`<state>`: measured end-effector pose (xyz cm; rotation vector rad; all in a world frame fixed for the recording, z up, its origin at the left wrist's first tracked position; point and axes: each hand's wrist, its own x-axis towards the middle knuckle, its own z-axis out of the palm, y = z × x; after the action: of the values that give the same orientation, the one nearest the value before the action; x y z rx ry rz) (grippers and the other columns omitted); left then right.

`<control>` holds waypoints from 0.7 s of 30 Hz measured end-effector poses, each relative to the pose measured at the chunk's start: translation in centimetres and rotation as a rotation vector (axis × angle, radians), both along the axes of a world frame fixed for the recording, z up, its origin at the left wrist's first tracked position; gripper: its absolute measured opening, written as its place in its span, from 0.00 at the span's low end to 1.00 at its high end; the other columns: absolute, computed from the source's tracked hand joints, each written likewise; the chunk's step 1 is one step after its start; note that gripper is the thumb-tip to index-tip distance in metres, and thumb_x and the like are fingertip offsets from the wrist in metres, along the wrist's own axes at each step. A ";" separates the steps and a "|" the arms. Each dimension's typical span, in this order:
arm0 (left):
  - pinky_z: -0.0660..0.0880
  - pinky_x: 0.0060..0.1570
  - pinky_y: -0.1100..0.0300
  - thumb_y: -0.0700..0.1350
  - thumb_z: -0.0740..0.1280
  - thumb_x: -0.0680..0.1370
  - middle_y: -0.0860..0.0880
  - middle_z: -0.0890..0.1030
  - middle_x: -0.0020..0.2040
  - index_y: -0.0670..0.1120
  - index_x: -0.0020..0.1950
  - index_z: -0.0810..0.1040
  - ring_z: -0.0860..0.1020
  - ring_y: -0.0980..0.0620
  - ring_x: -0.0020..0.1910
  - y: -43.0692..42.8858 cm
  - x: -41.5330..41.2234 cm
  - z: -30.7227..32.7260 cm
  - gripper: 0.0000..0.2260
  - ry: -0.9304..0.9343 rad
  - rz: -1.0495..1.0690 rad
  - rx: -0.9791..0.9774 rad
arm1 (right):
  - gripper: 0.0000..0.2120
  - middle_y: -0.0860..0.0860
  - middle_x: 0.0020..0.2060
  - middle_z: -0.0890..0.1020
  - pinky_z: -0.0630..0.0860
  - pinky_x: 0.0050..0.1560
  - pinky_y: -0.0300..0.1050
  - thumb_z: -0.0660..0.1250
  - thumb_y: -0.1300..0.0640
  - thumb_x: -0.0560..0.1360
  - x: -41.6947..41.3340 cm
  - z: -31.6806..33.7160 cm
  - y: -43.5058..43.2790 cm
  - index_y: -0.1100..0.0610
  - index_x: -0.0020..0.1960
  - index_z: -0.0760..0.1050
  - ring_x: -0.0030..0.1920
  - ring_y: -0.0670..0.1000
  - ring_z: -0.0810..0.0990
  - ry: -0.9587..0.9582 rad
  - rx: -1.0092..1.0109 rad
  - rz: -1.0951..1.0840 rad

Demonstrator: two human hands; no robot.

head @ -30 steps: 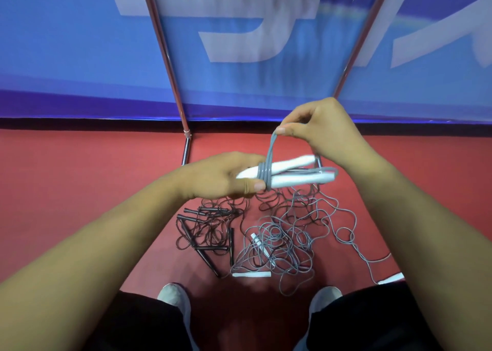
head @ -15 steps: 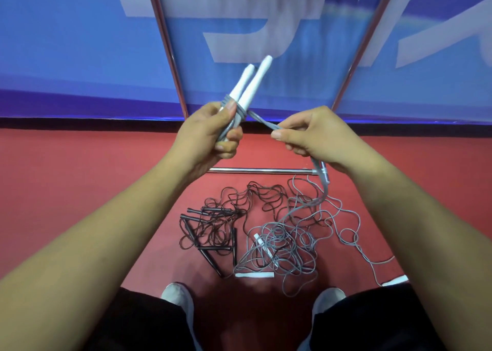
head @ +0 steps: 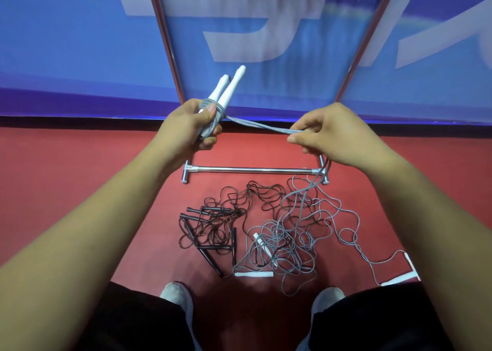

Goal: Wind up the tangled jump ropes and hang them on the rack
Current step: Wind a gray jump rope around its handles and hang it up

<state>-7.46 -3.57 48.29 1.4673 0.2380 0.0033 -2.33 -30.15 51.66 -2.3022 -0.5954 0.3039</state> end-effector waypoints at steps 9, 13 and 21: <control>0.78 0.38 0.56 0.43 0.66 0.81 0.47 0.83 0.37 0.43 0.56 0.68 0.82 0.49 0.33 -0.6 -0.6 -0.8 0.09 0.051 -0.158 0.773 | 0.07 0.52 0.32 0.82 0.70 0.37 0.40 0.73 0.54 0.75 -1.5 1.1 1.6 0.57 0.41 0.83 0.33 0.42 0.73 -0.127 0.058 0.094; 0.78 0.44 0.52 0.42 0.70 0.79 0.48 0.82 0.43 0.48 0.56 0.72 0.81 0.45 0.41 -1.2 -0.6 -1.6 0.10 0.031 -0.360 0.968 | 0.06 0.55 0.32 0.80 0.68 0.36 0.43 0.73 0.55 0.74 -1.6 1.2 1.9 0.56 0.41 0.83 0.32 0.43 0.70 -0.150 0.079 0.086; 0.76 0.44 0.50 0.64 0.65 0.72 0.52 0.78 0.38 0.56 0.52 0.76 0.76 0.50 0.38 -3.2 -1.5 -1.3 0.15 -0.053 -0.632 1.088 | 0.06 0.49 0.34 0.83 0.73 0.44 0.44 0.74 0.55 0.74 -1.2 1.3 1.7 0.57 0.42 0.85 0.37 0.47 0.79 -0.172 0.123 0.027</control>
<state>-9.00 -6.73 46.97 2.5652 -0.3491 -0.3922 -3.56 -28.41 52.93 -2.2172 -0.7119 0.0793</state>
